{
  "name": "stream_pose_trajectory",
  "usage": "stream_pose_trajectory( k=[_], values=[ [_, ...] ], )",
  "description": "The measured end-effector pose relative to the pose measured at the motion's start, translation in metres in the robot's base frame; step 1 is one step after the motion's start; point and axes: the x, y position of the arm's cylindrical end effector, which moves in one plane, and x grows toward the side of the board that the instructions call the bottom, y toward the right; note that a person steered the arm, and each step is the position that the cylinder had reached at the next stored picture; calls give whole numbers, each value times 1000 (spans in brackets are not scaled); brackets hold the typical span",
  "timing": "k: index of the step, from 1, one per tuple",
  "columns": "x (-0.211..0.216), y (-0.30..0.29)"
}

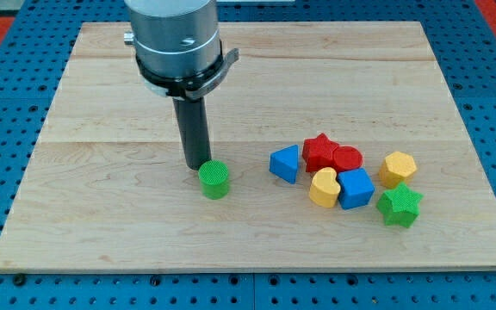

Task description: Push the green circle into the heart

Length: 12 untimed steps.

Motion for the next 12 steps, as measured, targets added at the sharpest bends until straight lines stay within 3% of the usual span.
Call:
stream_pose_trajectory(
  k=[2, 4, 6, 7, 8, 12],
  values=[
    [17, 50],
    [24, -29],
    [38, 45],
    [56, 41],
    [70, 0],
    [60, 103]
  ],
)
